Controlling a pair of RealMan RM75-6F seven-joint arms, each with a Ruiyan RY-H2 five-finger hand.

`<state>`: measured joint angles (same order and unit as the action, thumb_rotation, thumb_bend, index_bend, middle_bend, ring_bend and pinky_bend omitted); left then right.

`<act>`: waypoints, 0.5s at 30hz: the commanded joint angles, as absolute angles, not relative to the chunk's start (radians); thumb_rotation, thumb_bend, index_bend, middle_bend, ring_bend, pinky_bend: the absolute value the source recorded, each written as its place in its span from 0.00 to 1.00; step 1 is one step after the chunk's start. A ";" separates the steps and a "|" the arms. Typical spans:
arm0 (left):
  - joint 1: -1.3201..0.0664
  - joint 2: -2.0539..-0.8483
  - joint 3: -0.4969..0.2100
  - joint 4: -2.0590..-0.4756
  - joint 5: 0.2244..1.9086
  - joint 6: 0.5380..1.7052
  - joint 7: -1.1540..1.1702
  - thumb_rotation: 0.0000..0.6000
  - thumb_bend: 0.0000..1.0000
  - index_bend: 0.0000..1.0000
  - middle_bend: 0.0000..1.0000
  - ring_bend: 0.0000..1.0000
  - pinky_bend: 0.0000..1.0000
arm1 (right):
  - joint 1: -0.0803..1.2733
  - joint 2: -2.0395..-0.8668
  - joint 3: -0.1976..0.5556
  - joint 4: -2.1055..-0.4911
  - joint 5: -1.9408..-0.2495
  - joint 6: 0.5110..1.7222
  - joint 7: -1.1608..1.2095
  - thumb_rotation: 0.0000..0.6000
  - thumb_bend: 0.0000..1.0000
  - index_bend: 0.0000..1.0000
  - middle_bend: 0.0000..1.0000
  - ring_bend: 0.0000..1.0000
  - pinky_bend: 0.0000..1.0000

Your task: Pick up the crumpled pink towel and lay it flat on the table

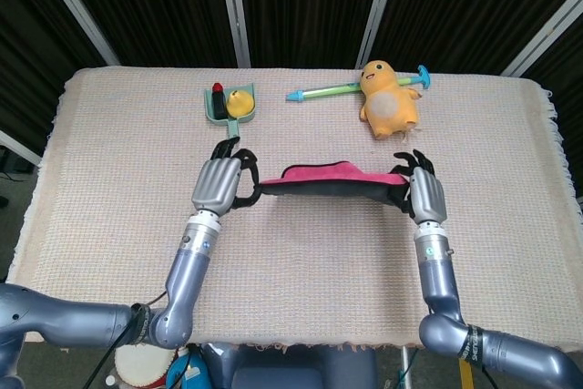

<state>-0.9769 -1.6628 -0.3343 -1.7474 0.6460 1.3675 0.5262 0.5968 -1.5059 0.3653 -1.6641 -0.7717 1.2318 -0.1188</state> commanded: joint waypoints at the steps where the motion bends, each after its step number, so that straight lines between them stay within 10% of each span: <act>1: -0.957 -1.665 -0.317 -1.769 0.664 1.377 0.518 1.00 0.71 0.91 0.30 0.05 0.07 | 0.578 -1.505 0.344 -1.680 -0.792 1.233 -0.109 1.00 0.72 0.66 0.22 0.02 0.01; 15: -0.859 -1.682 -0.213 -1.847 0.765 1.406 0.492 1.00 0.71 0.91 0.30 0.05 0.07 | 0.514 -1.513 0.255 -1.711 -0.903 1.233 -0.074 1.00 0.72 0.66 0.22 0.02 0.01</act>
<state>-0.8679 -1.6796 -0.2242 -1.8415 0.7565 1.4041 0.4976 0.5198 -1.5100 0.2623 -1.7118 -0.8953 1.2347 -0.0778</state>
